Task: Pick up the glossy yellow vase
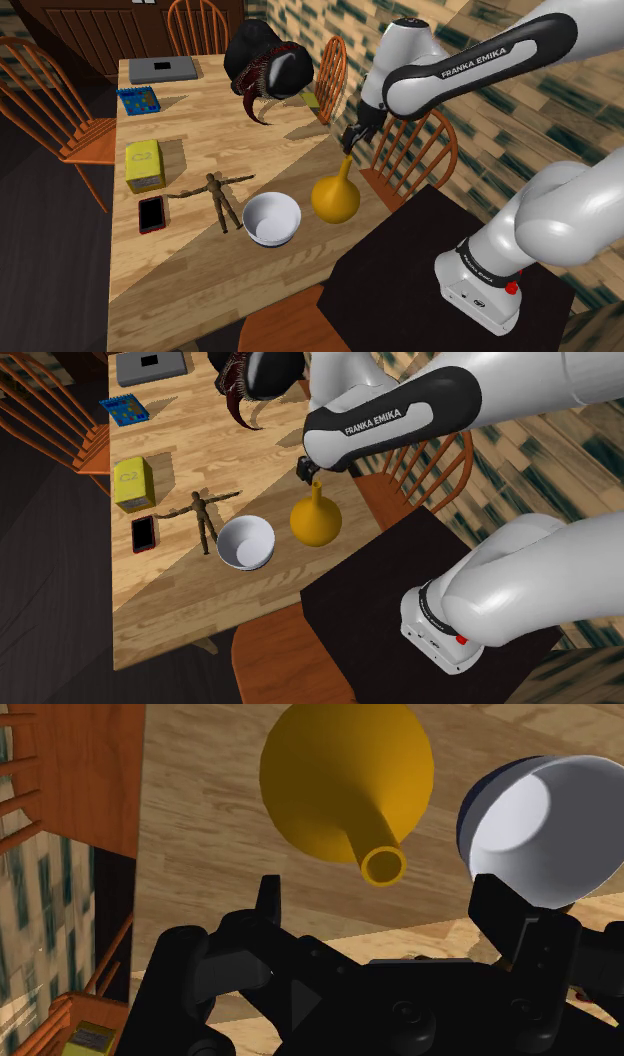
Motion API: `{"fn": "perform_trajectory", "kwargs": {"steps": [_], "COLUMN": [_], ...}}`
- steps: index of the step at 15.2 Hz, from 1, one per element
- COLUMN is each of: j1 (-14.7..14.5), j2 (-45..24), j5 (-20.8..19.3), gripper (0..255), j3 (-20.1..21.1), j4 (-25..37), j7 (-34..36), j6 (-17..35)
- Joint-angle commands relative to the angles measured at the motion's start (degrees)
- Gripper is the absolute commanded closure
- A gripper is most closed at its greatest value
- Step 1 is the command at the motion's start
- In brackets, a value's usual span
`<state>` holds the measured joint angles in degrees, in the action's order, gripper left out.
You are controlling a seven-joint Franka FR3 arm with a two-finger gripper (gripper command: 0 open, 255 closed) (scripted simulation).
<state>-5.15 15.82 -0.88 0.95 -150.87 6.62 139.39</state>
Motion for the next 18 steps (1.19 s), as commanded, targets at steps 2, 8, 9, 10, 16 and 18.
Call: {"fn": "perform_trajectory", "kwargs": {"steps": [2,8,9,10,16,18], "j1": [-0.77,-0.68,-0.66,-0.65,-0.64,-0.64], "j2": [-5.07,-9.45,-10.23,-10.69,-10.54,-10.54], "j5": [0.64,0.39,0.33,0.30,0.31,0.31], "gripper": [0,0,0,0,255,255], "j3": [0.59,0.65,0.66,0.66,0.64,0.64], "j4": [0.30,-0.90,-1.04,-1.12,-1.22,-1.21], "j7": [0.33,0.54,0.59,0.61,0.57,0.56], "j6": [5.06,10.63,11.56,12.10,12.04,12.04]}}
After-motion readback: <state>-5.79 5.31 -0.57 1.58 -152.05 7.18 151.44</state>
